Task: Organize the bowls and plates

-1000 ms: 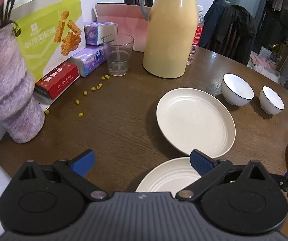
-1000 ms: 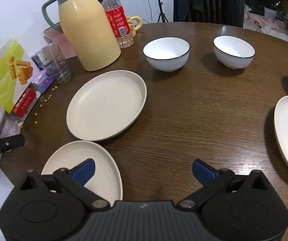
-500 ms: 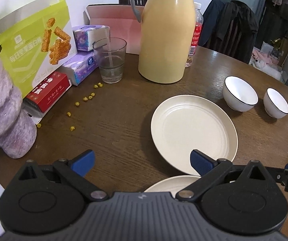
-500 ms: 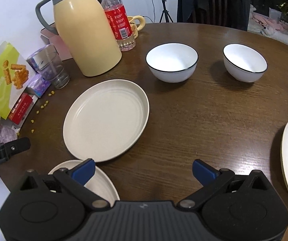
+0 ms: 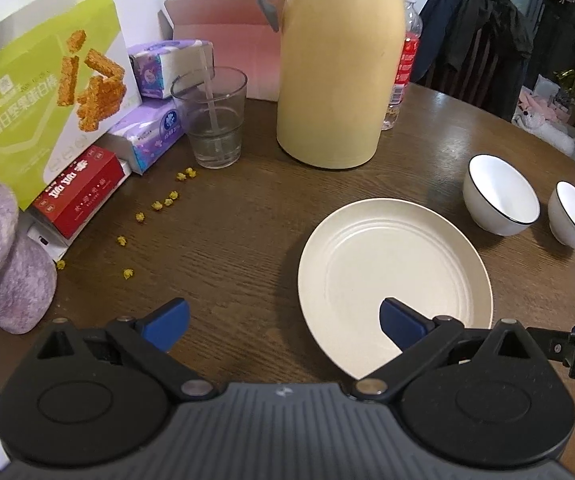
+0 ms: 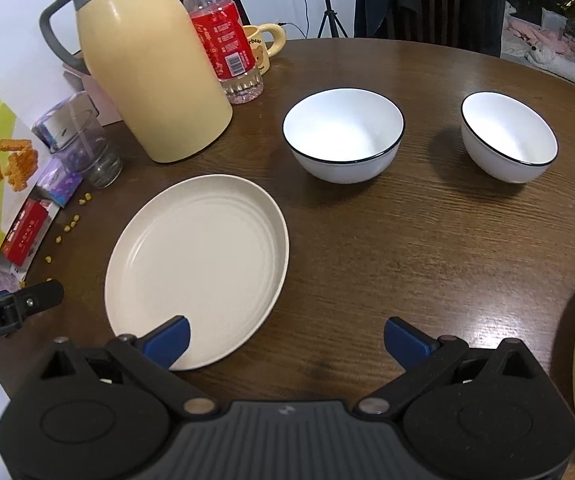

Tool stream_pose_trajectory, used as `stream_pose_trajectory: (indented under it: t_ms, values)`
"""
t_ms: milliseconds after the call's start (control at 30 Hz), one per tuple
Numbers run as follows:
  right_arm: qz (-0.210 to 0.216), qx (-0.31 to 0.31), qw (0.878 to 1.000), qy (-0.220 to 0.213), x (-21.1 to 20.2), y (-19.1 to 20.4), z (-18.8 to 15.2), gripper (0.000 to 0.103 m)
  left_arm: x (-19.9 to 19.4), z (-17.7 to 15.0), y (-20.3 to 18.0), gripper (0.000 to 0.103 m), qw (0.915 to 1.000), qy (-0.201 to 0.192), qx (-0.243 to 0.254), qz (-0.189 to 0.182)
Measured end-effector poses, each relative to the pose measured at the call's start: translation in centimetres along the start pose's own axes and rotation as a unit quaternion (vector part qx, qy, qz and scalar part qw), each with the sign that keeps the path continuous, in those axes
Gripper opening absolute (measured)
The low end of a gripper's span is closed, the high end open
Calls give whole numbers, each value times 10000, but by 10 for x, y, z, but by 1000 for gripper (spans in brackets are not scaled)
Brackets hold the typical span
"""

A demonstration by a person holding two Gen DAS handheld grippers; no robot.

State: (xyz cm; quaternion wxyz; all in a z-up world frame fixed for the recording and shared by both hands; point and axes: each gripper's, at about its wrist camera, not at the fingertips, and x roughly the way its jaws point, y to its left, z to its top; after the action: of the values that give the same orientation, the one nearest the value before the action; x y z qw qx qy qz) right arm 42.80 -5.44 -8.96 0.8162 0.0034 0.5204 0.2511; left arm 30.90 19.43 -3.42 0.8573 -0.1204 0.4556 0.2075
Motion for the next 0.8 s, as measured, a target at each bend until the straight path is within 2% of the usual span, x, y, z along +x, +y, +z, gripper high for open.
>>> stream_pose_trajectory:
  t_ms: [433, 500, 633, 800]
  values:
    - [163, 26, 9996, 228, 36, -6, 22, 99, 39, 18, 2, 103, 9994, 310, -93, 148]
    - [171, 13, 9995, 266, 42, -5, 25, 94, 45, 20, 2, 103, 9992, 353, -105, 171]
    - [207, -13, 9992, 335, 52, -3, 30, 92, 56, 23, 4, 103, 9988, 443, -134, 180]
    - [288, -19, 9987, 413, 64, -3, 34, 84, 70, 25, 7, 103, 9978, 585, -233, 204]
